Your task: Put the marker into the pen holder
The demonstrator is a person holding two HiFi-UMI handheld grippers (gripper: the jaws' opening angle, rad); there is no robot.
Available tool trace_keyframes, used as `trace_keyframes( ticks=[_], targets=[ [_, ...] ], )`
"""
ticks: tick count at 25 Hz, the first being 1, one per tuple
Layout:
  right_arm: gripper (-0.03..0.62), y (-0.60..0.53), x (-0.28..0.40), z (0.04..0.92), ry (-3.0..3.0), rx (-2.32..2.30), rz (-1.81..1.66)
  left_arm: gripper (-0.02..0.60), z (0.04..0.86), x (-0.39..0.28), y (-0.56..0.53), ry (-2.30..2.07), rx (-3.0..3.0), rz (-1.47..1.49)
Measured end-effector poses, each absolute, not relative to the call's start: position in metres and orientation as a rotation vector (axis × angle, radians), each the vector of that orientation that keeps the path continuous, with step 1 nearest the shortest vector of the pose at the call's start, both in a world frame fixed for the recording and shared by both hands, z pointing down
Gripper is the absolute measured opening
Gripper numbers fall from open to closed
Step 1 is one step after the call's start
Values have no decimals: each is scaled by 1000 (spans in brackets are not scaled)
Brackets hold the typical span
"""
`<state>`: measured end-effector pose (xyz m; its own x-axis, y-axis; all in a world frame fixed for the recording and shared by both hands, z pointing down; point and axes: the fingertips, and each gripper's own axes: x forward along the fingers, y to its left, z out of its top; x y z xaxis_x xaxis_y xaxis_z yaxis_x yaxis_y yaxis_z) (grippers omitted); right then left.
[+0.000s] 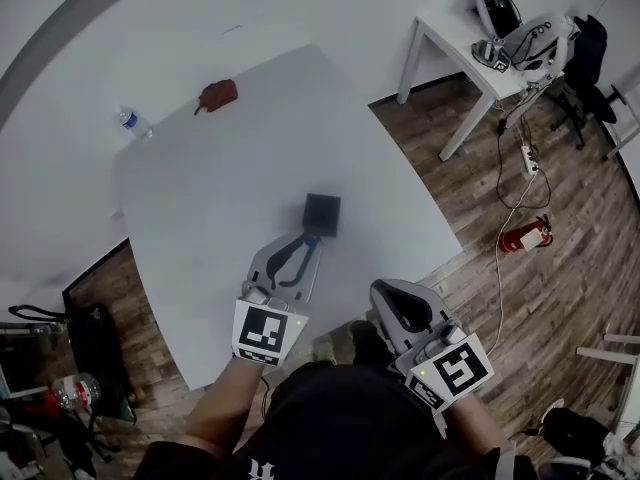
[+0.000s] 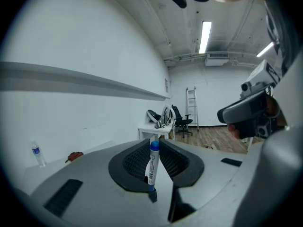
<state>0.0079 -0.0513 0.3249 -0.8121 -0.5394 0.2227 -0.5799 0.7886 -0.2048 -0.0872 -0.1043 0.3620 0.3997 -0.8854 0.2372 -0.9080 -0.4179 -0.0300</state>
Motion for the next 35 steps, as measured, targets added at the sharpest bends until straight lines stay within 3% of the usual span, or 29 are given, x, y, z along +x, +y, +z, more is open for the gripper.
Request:
trace_keyframes(
  ticks=[15,35],
  targets=[
    [17,-127,11,387,-2712,785,593,64,488,-79,-180,-1664,2481,735],
    [17,-155,1,424,-2643,710,685,64,590,-88,-197,-1539,2248,912]
  ],
)
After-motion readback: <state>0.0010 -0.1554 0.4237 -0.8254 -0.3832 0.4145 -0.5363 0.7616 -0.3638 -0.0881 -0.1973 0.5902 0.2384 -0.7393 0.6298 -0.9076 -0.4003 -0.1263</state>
